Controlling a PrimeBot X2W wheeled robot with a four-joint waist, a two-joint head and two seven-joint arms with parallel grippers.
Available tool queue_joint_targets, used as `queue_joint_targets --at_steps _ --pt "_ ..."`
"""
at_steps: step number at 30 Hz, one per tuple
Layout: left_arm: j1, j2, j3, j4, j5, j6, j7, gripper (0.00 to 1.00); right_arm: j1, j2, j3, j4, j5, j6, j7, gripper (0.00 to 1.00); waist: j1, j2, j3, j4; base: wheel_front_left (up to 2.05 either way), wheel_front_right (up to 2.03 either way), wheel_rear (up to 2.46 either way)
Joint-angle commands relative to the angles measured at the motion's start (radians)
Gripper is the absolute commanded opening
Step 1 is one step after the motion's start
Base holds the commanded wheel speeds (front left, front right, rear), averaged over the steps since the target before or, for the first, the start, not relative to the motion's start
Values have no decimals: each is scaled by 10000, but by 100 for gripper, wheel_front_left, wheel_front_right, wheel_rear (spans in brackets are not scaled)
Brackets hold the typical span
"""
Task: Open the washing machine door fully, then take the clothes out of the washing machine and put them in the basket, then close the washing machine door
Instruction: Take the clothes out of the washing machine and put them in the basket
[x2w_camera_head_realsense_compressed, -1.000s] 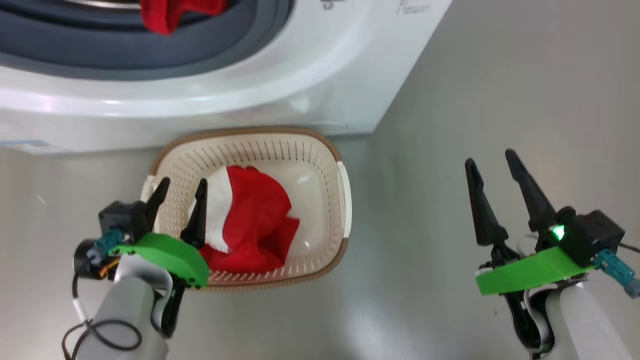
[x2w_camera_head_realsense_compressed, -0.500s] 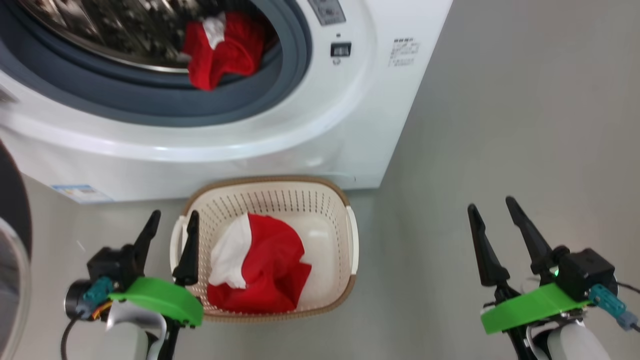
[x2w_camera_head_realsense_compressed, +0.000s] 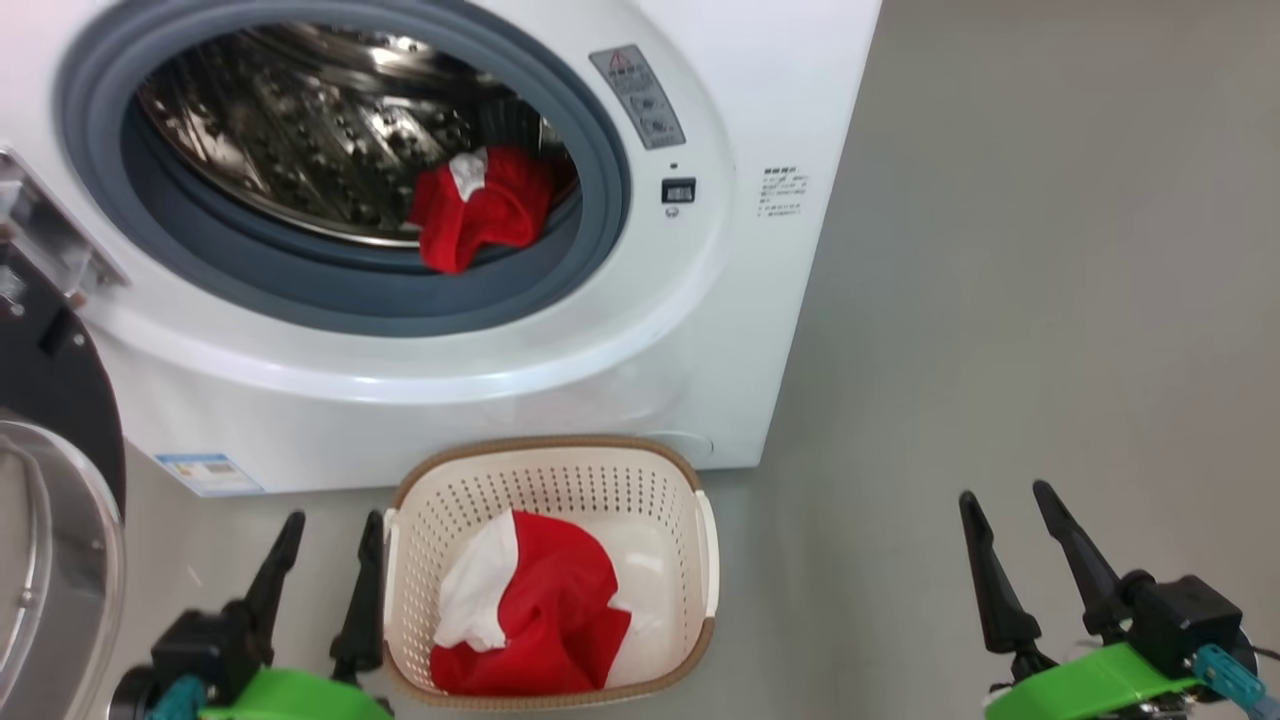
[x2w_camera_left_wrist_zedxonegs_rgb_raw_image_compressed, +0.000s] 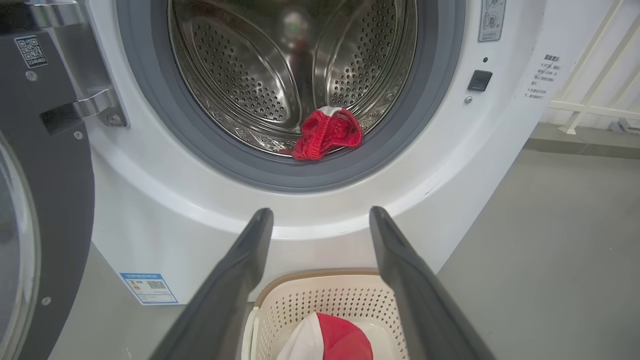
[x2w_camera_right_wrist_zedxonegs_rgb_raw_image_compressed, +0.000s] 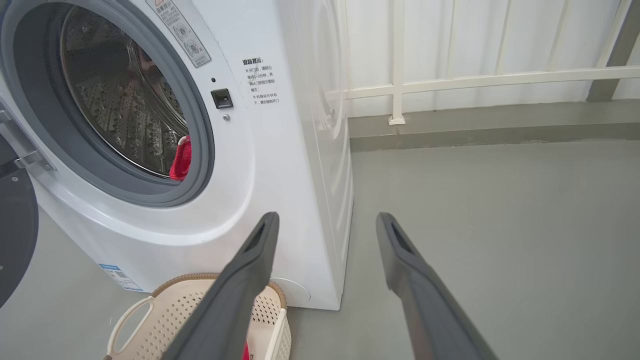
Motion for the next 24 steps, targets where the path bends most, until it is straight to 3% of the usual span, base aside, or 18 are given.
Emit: queue_joint_targets --at_steps 1,15,24 --pt "86 164 382 -343 129 -57 -51 100 1 -49 144 -273 -82 48 -65 100 0 0 -244 -10 0 0 0" --pt "2253 10 999 -2217 421 -57 -51 100 1268 -87 -289 -600 10 48 -65 100 0 0 -1004 42 0 0 0" --pt "2725 -99 1137 -2639 405 -57 -51 100 1585 -74 -428 -720 52 48 -65 100 0 0 -1081 73 0 0 0"
